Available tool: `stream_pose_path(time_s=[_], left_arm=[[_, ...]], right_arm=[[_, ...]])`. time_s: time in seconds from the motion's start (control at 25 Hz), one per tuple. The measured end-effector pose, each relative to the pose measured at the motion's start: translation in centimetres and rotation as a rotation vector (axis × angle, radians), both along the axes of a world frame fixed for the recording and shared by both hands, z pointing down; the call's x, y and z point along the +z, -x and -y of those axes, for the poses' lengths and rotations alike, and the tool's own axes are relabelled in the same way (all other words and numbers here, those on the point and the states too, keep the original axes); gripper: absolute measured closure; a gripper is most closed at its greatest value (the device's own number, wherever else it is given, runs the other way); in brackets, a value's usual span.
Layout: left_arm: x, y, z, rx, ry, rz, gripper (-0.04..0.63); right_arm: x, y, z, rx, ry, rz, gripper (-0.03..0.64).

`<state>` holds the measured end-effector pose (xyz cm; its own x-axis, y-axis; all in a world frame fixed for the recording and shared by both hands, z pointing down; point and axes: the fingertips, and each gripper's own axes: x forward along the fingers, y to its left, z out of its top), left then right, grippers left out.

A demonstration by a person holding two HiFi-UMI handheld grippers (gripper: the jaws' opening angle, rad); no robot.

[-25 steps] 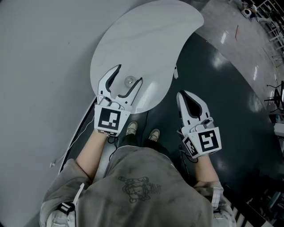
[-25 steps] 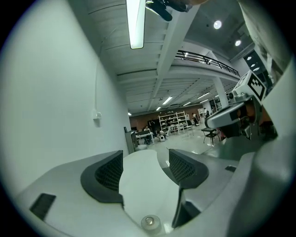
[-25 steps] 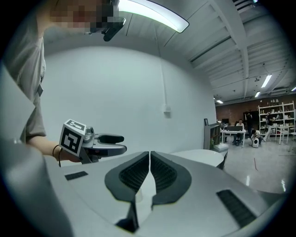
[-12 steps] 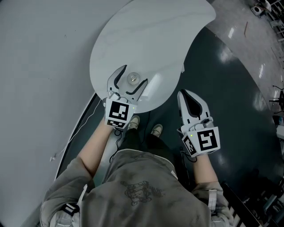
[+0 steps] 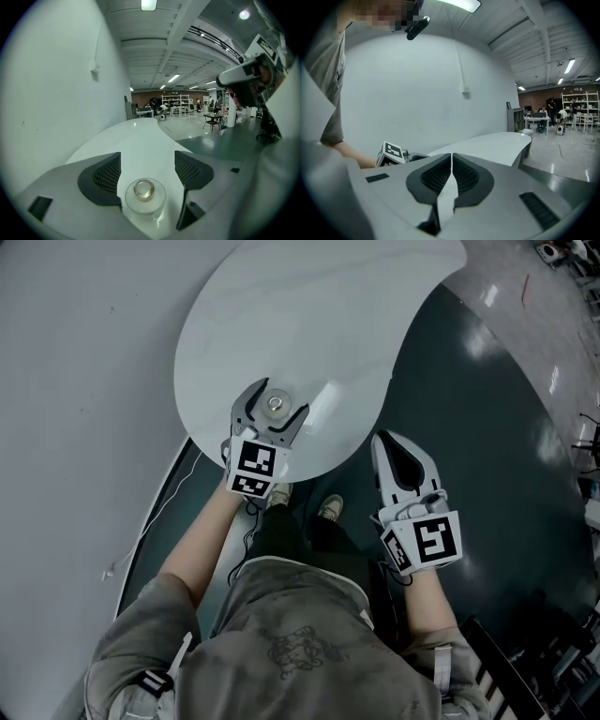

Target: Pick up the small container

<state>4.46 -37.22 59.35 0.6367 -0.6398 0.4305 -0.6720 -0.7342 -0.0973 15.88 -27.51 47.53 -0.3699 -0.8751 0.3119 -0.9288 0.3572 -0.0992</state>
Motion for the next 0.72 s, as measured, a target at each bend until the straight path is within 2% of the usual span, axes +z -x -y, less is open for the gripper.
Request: stream_pose_path(time_s=[0.24,0.4,0.72], left_arm=[[4.4,0.4,0.8,-0.076,0.056,0.011,0.252],[5.9,0.3,1.0,-0.067,0.069,0.006,0.25],[9.5,0.2,1.4,-0.062,0.161,0.009,0.252]], right_arm=[[2.9,-0.7,-0.3,0.016,0.037,-0.01,0.584],[4.4,-0.7,-0.2,0.03,0.054,0.0,0.584],[6.3,-0.2,-0.1,0.032,0.075,0.002,0.584]])
